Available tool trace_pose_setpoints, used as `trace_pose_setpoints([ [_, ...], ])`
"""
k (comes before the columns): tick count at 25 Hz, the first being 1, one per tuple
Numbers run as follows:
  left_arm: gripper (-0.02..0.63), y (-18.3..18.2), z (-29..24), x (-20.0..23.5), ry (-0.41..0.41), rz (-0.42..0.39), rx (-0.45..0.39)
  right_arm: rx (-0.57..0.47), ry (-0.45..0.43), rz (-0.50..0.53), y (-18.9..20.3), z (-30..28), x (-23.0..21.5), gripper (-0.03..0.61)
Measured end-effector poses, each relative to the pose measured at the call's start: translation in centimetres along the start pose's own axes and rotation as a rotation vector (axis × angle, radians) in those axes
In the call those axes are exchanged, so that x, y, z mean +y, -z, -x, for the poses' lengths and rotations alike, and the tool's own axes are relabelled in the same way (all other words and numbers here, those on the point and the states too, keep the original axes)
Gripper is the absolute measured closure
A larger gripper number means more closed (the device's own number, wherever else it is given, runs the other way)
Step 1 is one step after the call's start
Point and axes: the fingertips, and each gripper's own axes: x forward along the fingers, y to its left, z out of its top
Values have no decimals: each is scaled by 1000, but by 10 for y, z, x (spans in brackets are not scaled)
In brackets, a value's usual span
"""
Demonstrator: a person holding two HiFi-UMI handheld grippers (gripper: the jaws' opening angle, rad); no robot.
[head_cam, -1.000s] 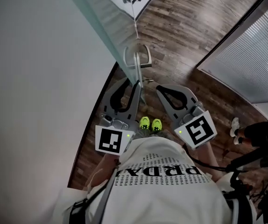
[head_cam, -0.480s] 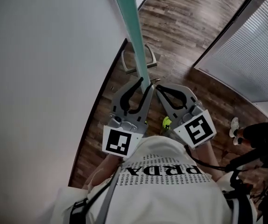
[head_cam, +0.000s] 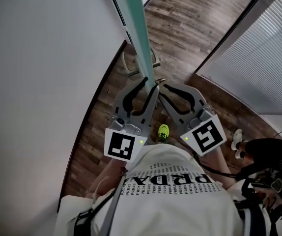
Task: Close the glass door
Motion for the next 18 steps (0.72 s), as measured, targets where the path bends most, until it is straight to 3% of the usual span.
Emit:
trace_pose_setpoints([
  [6,511,-1,-31,-22,78,-8,-14,32,52,58,6,8,-28,537],
  [11,540,-2,-58,-46,227,-142,-4,36,126,30,17,28,-67,537],
  [14,551,-9,-72,-49,277,-141,-40,49,187,11,22,41,-93,537],
  [18,551,3,-80,-42,274,-117,-37,42,212,24,28,55,-117,537],
])
